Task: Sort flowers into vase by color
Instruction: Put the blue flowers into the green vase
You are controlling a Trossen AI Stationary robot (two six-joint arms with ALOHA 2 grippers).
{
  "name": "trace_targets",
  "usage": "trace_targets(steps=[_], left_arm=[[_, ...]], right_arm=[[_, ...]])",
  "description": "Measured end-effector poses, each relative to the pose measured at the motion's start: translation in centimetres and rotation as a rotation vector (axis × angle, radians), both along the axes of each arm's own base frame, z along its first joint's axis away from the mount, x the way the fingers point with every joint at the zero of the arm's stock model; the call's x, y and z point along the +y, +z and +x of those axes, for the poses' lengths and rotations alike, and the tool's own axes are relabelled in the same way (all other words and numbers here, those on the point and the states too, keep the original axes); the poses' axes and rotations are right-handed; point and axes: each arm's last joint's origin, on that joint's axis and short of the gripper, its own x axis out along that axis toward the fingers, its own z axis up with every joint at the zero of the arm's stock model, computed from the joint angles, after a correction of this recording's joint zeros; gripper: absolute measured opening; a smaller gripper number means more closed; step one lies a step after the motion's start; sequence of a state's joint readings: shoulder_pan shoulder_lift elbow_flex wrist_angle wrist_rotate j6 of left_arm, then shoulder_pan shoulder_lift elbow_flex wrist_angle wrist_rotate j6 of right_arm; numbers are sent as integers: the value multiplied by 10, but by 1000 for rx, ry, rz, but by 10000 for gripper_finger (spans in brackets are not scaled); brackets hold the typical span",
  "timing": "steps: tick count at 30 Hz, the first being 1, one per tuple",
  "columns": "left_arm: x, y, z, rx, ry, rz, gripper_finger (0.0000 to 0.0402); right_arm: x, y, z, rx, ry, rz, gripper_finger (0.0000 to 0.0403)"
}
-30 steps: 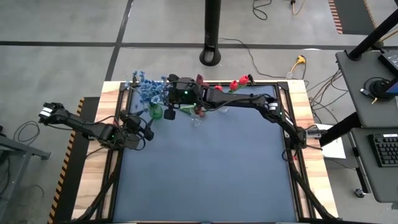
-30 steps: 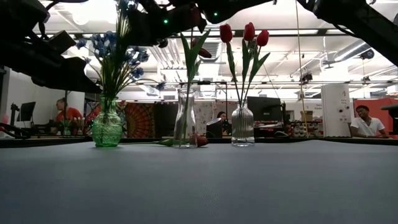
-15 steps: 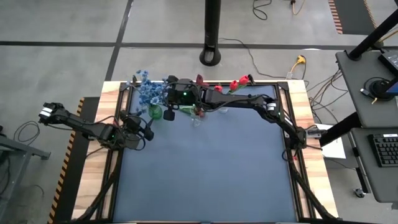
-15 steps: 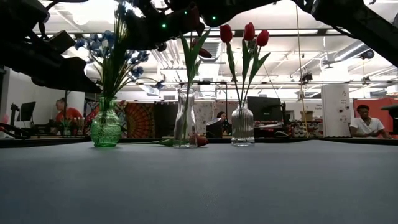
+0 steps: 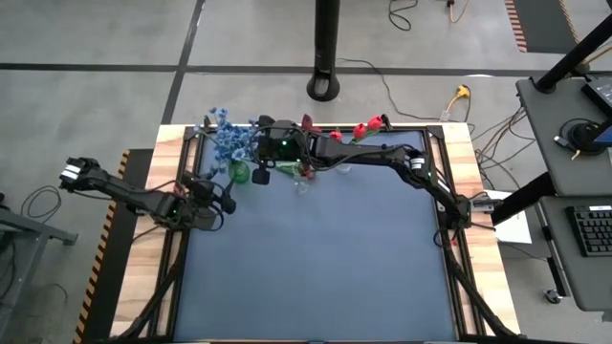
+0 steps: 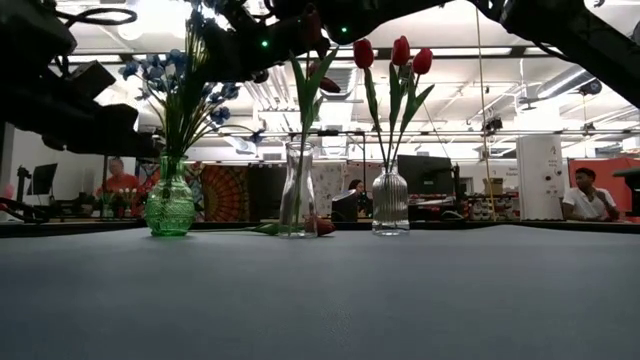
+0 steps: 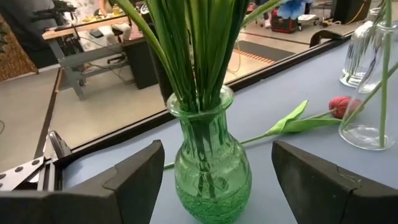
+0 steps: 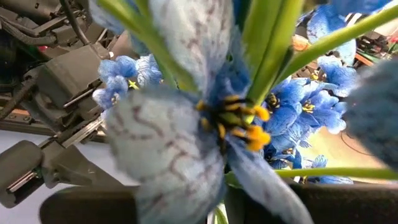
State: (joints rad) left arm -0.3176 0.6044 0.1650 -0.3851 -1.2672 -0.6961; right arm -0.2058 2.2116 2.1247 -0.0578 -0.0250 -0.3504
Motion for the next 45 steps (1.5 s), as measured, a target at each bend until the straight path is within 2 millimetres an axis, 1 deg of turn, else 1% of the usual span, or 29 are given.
trace_targets(steps=[5, 8, 11, 16, 19, 23, 27, 31, 34, 40, 45], left_arm=[[0, -15, -1, -38, -1, -4, 278], [-1, -18, 3, -36, -36, 22, 278], [-1, -16, 6, -63, -52, 53, 278], [4, -14, 8, -75, -5, 61, 278], [8, -13, 9, -101, 39, 48, 278], [14, -13, 11, -125, 47, 9, 278], [19, -15, 13, -113, 48, -15, 278], [25, -13, 17, -102, 48, -1, 278], [30, -11, 21, -83, 10, 2, 278], [43, -15, 23, -36, 16, -28, 278], [46, -14, 26, -39, 2, -12, 278]], right_arm=[[0, -1, 0, 8, 1, -2, 13], [0, -2, 0, 17, 2, -5, 13], [0, -2, 0, 20, 2, -5, 13], [0, -2, 0, 22, 4, -7, 13], [0, -2, 0, 22, 4, -8, 13], [0, -2, 0, 23, 5, -13, 13], [0, -2, 0, 24, 6, -15, 13], [0, -2, 0, 26, 8, -21, 13], [0, -2, 0, 26, 8, -21, 13], [0, -3, 0, 28, 8, -21, 13], [0, -3, -1, 31, 8, -21, 13]])
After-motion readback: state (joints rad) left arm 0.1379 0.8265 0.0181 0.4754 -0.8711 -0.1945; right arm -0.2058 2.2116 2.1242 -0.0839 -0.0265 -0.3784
